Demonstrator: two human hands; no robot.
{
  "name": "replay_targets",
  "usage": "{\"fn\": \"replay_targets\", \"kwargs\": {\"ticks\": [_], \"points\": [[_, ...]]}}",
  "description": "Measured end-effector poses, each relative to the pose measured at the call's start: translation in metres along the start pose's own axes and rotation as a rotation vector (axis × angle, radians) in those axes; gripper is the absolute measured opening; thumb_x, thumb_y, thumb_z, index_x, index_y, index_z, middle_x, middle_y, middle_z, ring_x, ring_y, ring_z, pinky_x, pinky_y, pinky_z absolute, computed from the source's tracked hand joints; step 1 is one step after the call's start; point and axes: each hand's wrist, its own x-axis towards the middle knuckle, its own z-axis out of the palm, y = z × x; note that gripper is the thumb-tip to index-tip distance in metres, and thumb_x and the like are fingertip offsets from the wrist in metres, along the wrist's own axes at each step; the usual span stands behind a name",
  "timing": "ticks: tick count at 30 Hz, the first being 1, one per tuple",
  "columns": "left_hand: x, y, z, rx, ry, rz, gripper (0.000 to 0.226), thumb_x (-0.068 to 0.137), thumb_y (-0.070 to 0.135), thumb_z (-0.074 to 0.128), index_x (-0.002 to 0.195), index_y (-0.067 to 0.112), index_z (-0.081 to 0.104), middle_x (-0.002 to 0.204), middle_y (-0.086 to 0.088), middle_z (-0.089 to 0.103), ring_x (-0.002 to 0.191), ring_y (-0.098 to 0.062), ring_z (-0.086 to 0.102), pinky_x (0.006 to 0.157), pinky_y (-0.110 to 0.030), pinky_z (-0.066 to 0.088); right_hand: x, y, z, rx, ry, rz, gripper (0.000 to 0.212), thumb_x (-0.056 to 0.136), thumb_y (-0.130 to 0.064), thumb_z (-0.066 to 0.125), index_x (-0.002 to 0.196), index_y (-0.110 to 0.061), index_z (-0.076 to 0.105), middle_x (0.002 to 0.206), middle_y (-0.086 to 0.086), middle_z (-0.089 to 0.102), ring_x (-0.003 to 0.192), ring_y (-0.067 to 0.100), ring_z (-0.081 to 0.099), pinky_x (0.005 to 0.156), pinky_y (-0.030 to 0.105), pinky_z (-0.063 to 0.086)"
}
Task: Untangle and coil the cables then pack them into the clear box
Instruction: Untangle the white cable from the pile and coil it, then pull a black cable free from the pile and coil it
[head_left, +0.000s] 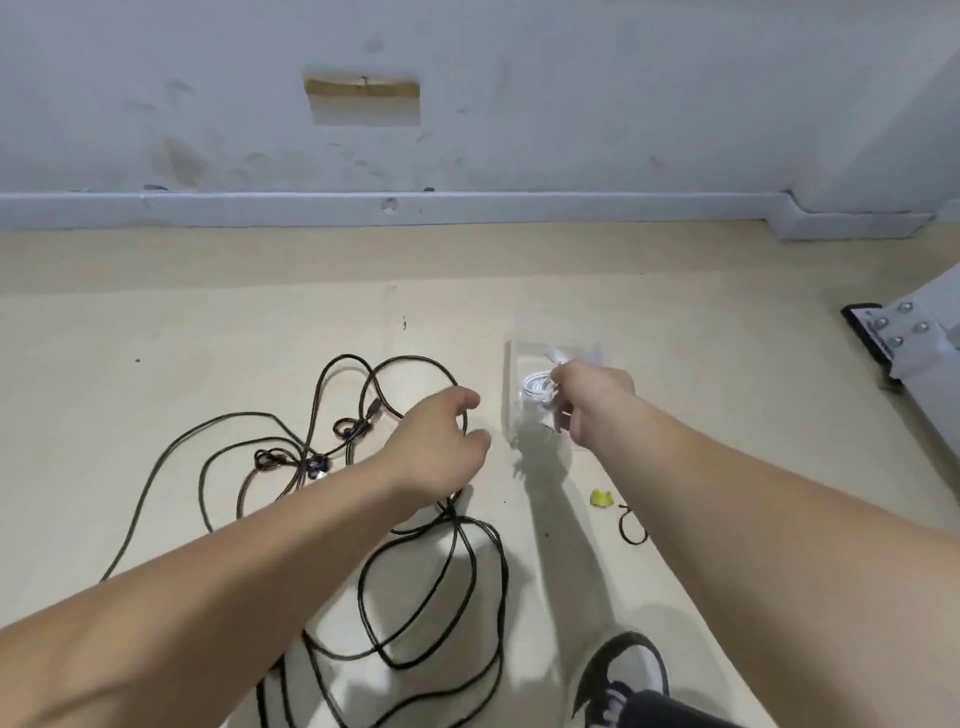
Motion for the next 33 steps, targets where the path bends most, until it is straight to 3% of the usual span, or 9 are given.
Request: {"fn": "replay_targets", "kwargs": {"ticks": [3,7,11,16,20,23,25,29,33], "points": [[0.032,-0.015,0.014,-0.02,0.024,-0.09,0.049,0.099,0.025,0.061,0.147,0.026,0.052,0.149,0.007,0.054,0.124,-0.015,0.056,0.093,-0.023,0.039,0.044,0.005,0.013,0.049,0.004,0.062,0.02,0.082,0.009,0.059,0.087,-0.008,0.069,0.08,-0.006,0.078,0.037,0.017,0.031,0.038,0.018,0.033],[0.064,-0.031,0.028,-0.063,0.04,-0.147,0.045,0.097,0.027,0.065,0.142,0.027,0.056,0.135,0.01,0.057,0.094,-0.003,0.061,0.064,-0.017,0.048,0.088,0.003,0.025,0.071,0.139,0.115,0.017,0.08,0.005,0.064,0.087,-0.01,0.067,0.06,0.0,0.067,0.044,0.017,0.036,0.044,0.022,0.039],[0.086,-0.048,0.038,-0.133,0.064,-0.183,0.038,0.097,0.022,0.065,0.134,0.027,0.06,0.123,0.012,0.058,0.074,-0.001,0.059,0.048,-0.01,0.044,0.12,0.008,0.035,0.055,0.117,0.121,0.022,0.082,0.006,0.064,0.096,-0.011,0.063,0.063,0.007,0.056,0.046,0.02,0.045,0.044,0.026,0.046],[0.097,-0.058,0.044,-0.17,0.043,-0.195,0.033,0.097,0.021,0.063,0.129,0.025,0.059,0.118,0.008,0.059,0.075,-0.012,0.058,0.059,-0.018,0.048,0.143,0.024,0.049,-0.035,0.102,0.133,0.026,0.08,0.008,0.063,0.096,-0.012,0.066,0.066,0.005,0.06,0.04,0.018,0.049,0.039,0.028,0.051],[0.095,-0.058,0.048,-0.181,0.038,-0.191,0.032,0.097,0.02,0.062,0.129,0.025,0.059,0.116,0.006,0.06,0.072,-0.012,0.06,0.055,-0.013,0.051,0.152,0.019,0.055,-0.488,-0.052,0.137,0.014,0.089,0.001,0.049,0.082,-0.011,0.05,0.069,0.008,0.05,0.059,0.022,0.049,0.062,0.029,0.05],[0.088,-0.059,0.043,-0.182,0.059,-0.189,0.025,0.096,0.017,0.062,0.119,0.025,0.062,0.116,0.001,0.062,0.077,-0.011,0.058,0.069,-0.022,0.058,0.14,0.008,0.062,-0.728,-0.058,-0.043,0.017,0.086,-0.001,0.049,0.072,-0.01,0.044,0.054,0.006,0.046,0.049,0.02,0.042,0.05,0.023,0.035],[0.08,-0.06,0.037,-0.205,0.074,-0.217,0.024,0.096,0.017,0.063,0.119,0.025,0.064,0.116,0.002,0.062,0.084,-0.011,0.059,0.083,-0.036,0.061,0.125,0.004,0.068,-0.803,-0.054,-0.163,0.016,0.085,-0.001,0.054,0.074,-0.008,0.044,0.062,0.007,0.051,0.054,0.021,0.049,0.048,0.024,0.035],[0.06,-0.058,0.017,-0.243,0.092,-0.227,0.028,0.097,0.021,0.065,0.125,0.024,0.064,0.114,0.007,0.064,0.087,-0.011,0.066,0.087,-0.036,0.06,0.084,0.01,0.082,-0.888,-0.092,-0.372,0.008,0.082,-0.006,0.055,0.083,-0.01,0.048,0.089,0.008,0.058,0.085,0.032,0.06,0.066,0.031,0.045],[0.032,-0.074,-0.001,-0.281,0.105,-0.257,0.027,0.098,0.02,0.065,0.124,0.026,0.063,0.117,0.006,0.063,0.093,-0.015,0.066,0.092,-0.039,0.06,0.038,0.029,0.096,-0.958,-0.159,-0.537,0.018,0.078,-0.006,0.05,0.095,-0.011,0.054,0.105,0.008,0.06,0.089,0.033,0.055,0.064,0.03,0.042]]}}
